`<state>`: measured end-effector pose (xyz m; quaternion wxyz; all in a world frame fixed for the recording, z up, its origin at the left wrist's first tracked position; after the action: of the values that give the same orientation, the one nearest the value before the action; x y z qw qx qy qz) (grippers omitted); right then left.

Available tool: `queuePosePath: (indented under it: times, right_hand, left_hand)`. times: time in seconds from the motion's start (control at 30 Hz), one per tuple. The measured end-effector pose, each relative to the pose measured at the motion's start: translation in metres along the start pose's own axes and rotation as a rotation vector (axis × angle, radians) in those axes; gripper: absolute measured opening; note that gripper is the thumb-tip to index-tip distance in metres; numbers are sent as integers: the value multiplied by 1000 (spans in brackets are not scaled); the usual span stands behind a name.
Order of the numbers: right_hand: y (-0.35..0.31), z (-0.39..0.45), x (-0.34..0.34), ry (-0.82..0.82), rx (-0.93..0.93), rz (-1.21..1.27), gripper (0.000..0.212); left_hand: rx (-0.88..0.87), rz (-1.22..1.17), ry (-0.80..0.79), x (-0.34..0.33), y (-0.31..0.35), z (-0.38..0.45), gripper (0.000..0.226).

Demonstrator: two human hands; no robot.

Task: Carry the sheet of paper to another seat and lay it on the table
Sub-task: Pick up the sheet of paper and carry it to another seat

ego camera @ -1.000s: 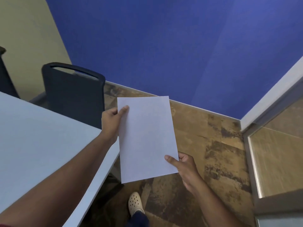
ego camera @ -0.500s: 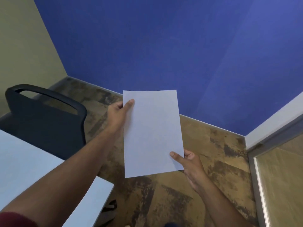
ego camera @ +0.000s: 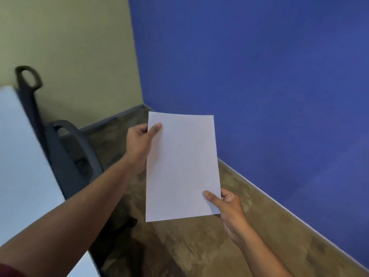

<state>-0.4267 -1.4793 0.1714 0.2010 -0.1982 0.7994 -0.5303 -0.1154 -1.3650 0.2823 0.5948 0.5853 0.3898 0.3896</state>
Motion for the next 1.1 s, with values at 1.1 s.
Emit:
queuePosePath:
  times: [1.1]
  right_hand:
    - [-1, 24, -721, -1645, 315, -1008, 63]
  left_hand:
    - [0, -175, 1697, 520, -33, -150, 20]
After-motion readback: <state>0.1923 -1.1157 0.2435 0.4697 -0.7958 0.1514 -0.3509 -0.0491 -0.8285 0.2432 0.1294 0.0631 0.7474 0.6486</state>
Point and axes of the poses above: each hand's wrist, its own z-axis towards the middle knuckle, its own x-axis out of the back of the hand, y = z × x, the point moved 9 cm from there along z, towards the middle knuckle, and after that the axes turned 7 degrees about y, right-handed, at the moved point
